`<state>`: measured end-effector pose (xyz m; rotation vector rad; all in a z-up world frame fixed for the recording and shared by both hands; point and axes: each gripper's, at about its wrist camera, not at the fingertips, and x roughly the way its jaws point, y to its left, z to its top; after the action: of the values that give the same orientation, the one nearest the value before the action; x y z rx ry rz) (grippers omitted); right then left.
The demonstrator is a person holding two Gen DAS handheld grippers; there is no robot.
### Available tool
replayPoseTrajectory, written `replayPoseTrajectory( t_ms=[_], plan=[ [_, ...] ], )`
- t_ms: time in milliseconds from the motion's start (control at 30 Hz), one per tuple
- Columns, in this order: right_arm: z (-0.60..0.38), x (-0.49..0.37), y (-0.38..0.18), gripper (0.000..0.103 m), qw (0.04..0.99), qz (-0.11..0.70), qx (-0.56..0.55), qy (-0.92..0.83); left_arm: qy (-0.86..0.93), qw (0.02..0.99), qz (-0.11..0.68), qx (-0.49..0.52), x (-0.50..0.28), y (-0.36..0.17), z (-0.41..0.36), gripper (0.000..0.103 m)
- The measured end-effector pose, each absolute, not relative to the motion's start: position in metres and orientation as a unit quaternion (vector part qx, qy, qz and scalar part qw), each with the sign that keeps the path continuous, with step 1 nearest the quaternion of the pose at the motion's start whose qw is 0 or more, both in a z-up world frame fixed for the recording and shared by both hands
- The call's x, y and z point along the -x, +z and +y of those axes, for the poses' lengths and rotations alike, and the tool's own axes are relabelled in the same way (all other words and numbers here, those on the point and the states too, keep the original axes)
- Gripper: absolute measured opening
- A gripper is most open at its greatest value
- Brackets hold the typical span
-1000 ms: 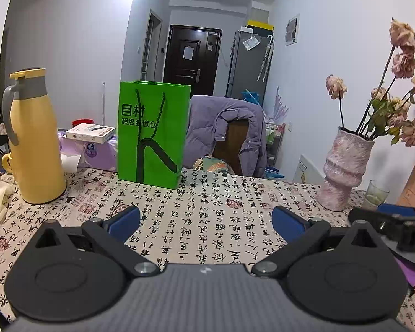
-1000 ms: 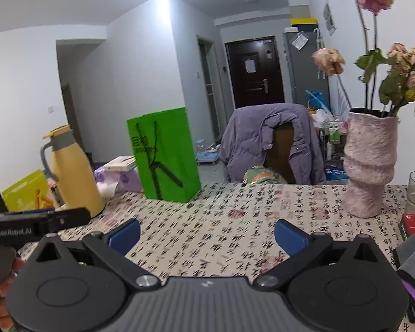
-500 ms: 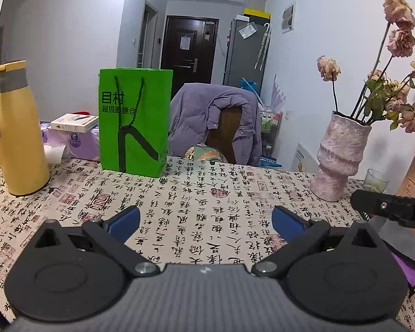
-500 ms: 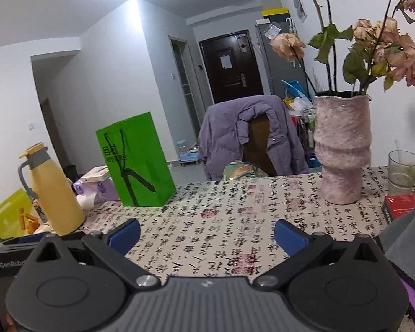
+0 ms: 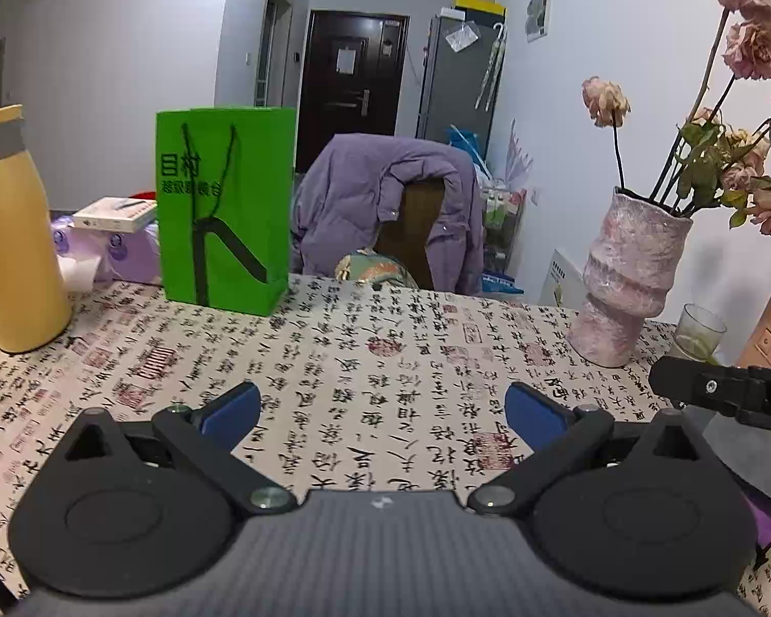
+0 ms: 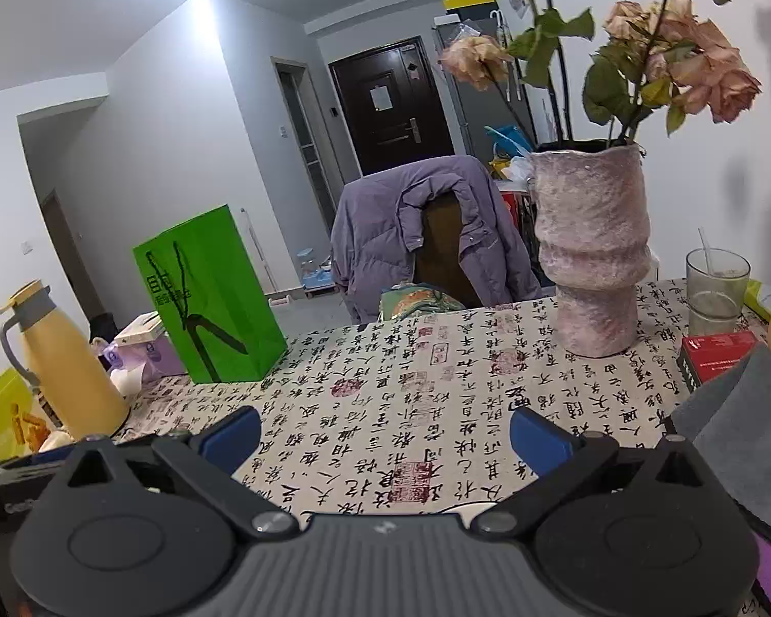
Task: Organize plates and bowls
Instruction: 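Move both open grippers across the table toward the pink vase, then lower both grippers to the rim of a black-rimmed white bowl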
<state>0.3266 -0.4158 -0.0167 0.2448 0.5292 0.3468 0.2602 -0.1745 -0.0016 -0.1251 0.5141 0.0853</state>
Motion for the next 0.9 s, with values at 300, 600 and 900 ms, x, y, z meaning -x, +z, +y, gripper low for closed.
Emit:
replayPoseTrajectory(
  t_ms=[300,600,900],
  plan=[
    [-0.428,-0.349,-0.033,0.103,0.935,0.291,-0.138,0.148,0.057,0.958,0.276,0.048,-0.286,-0.019,-0.194,0.103],
    [-0.442,-0.371,-0.053,0.103,0.926,0.322,-0.154,0.121,0.043,0.947,0.313,0.051,-0.314,-0.038,-0.218,0.103],
    [-0.46,-0.382,-0.062,0.103,0.923,0.337,-0.161,0.095,0.023,0.938,0.34,0.064,-0.321,-0.051,-0.225,0.103]
  ],
)
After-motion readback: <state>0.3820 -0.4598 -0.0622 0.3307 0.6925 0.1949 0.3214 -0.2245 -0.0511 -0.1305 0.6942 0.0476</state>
